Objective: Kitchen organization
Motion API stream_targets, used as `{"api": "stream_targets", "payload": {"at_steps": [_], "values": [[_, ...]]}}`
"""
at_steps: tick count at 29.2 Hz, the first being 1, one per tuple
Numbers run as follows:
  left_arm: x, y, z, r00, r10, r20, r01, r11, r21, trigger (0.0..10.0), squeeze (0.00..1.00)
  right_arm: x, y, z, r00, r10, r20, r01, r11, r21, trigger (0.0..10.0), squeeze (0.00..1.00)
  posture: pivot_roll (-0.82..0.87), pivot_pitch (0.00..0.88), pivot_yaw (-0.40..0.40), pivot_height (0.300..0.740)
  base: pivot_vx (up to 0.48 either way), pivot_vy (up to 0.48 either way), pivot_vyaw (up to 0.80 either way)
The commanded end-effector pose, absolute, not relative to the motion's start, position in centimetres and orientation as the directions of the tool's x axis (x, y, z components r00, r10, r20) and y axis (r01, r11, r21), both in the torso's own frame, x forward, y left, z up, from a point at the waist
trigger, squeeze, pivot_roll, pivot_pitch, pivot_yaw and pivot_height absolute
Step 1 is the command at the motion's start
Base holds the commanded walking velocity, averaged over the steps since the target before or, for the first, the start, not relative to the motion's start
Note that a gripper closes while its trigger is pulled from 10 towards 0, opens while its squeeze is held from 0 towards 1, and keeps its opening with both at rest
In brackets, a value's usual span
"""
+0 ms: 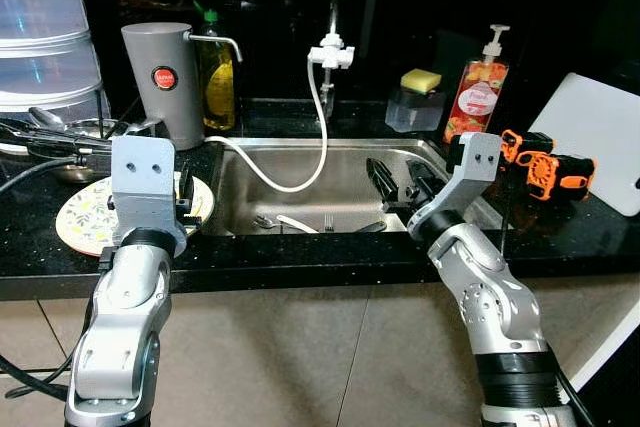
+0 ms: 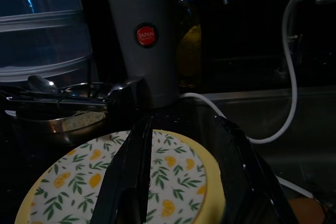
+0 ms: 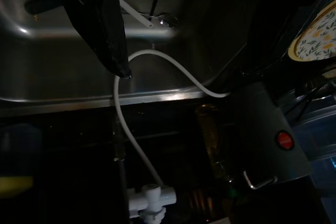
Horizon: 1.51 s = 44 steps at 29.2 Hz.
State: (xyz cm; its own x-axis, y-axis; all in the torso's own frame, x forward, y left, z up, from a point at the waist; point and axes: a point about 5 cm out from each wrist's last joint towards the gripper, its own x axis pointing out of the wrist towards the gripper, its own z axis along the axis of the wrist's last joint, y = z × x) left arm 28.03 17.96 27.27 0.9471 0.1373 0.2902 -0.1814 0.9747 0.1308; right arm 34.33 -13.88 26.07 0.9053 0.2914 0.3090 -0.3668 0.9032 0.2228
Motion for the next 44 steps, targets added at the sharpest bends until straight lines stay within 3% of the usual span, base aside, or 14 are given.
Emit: {"api": "stream_targets", "payload": {"at_steps": [1, 9, 13, 19, 23, 25, 26, 32, 36, 39, 40, 44], "values": [[28.2, 17.8, 27.3, 0.951, 0.134, 0.28, -0.175, 0.977, 0.124, 10.0, 0.0, 34.1, -13.7, 26.1, 0.9, 0.316, 0.301, -0.385, 0.9, 0.206, 10.0, 0.0, 0.18, 0.033, -0.056, 0.74, 0.0, 0.0, 0.0], [28.7, 20.8, 27.2, 0.952, 0.245, 0.184, -0.27, 0.955, 0.126, 10.0, 0.0, 35.0, -13.0, 25.6, 0.909, 0.364, 0.202, -0.397, 0.905, 0.153, 10.0, 0.0, 0.2, 0.05, -0.069, 0.74, 0.0, 0.0, 0.0], [29.1, 23.1, 28.6, 0.926, 0.337, 0.168, -0.345, 0.938, 0.024, 10.0, 0.0, 36.7, -12.2, 25.3, 0.926, 0.363, 0.103, -0.374, 0.919, 0.124, 10.0, 0.0, 0.22, 0.076, -0.105, 0.74, 0.0, 0.0, 0.0], [29.4, 22.9, 29.2, 0.914, 0.372, 0.163, -0.369, 0.928, -0.047, 10.0, 0.0, 37.7, -11.2, 26.2, 0.923, 0.376, 0.08, -0.382, 0.92, 0.091, 10.0, 0.0, 0.22, 0.087, -0.141, 0.74, 0.0, 0.0, 0.0], [29.3, 21.3, 28.5, 0.93, 0.346, 0.12, -0.351, 0.936, 0.02, 10.0, 0.0, 38.0, -10.4, 26.8, 0.91, 0.408, 0.069, -0.412, 0.91, 0.044, 10.0, 0.0, 0.23, 0.091, -0.161, 0.74, 0.0, 0.0, 0.0], [28.5, 20.7, 27.5, 0.949, 0.296, 0.112, -0.306, 0.948, 0.09, 10.0, 0.0, 38.2, -10.7, 26.5, 0.927, 0.37, 0.052, -0.373, 0.926, 0.063, 10.0, 0.0, 0.23, 0.093, -0.158, 0.74, 0.0, 0.0, 0.0], [27.6, 20.8, 26.6, 0.963, 0.259, 0.073, -0.263, 0.963, 0.053, 10.0, 0.0, 38.7, -12.0, 25.4, 0.963, 0.27, -0.01, -0.266, 0.953, 0.143, 10.0, 0.0, 0.24, 0.092, -0.153, 0.74, 0.0, 0.0, 0.0], [26.7, 21.1, 26.1, 0.979, 0.197, 0.058, -0.196, 0.98, -0.02, 10.0, 0.0, 39.2, -14.7, 24.0, 0.989, 0.116, -0.089, -0.09, 0.961, 0.26, 10.0, 0.0, 0.24, 0.083, -0.136, 0.74, 0.0, 0.0, 0.0], [26.5, 20.8, 26.5, 0.985, 0.146, 0.093, -0.15, 0.988, 0.034, 10.0, 0.0, 39.4, -16.3, 23.4, 0.992, 0.045, -0.121, -0.002, 0.942, 0.336, 10.0, 0.0, 0.24, 0.078, -0.123, 0.74, 0.0, 0.0, 0.0], [26.5, 20.5, 27.0, 0.987, 0.108, 0.122, -0.126, 0.981, 0.149, 10.0, 0.0, 39.3, -17.1, 22.9, 0.991, 0.011, -0.134, 0.037, 0.934, 0.354, 10.0, 0.0, 0.24, 0.071, -0.108, 0.74, 0.0, 0.0, 0.0], [26.5, 20.3, 26.8, 0.992, 0.068, 0.107, -0.097, 0.953, 0.288, 10.0, 0.0, 39.1, -17.3, 22.6, 0.99, 0.008, -0.14, 0.043, 0.932, 0.359, 10.0, 0.0, 0.24, 0.067, -0.097, 0.74, 0.0, 0.0, 0.0], [26.5, 21.3, 26.6, 0.997, 0.043, 0.059, -0.063, 0.921, 0.385, 10.0, 0.0, 39.0, -17.4, 22.5, 0.99, -0.001, -0.139, 0.052, 0.93, 0.364, 10.0, 0.0, 0.22, 0.058, -0.079, 0.74, 0.0, 0.0, 0.0]]}}
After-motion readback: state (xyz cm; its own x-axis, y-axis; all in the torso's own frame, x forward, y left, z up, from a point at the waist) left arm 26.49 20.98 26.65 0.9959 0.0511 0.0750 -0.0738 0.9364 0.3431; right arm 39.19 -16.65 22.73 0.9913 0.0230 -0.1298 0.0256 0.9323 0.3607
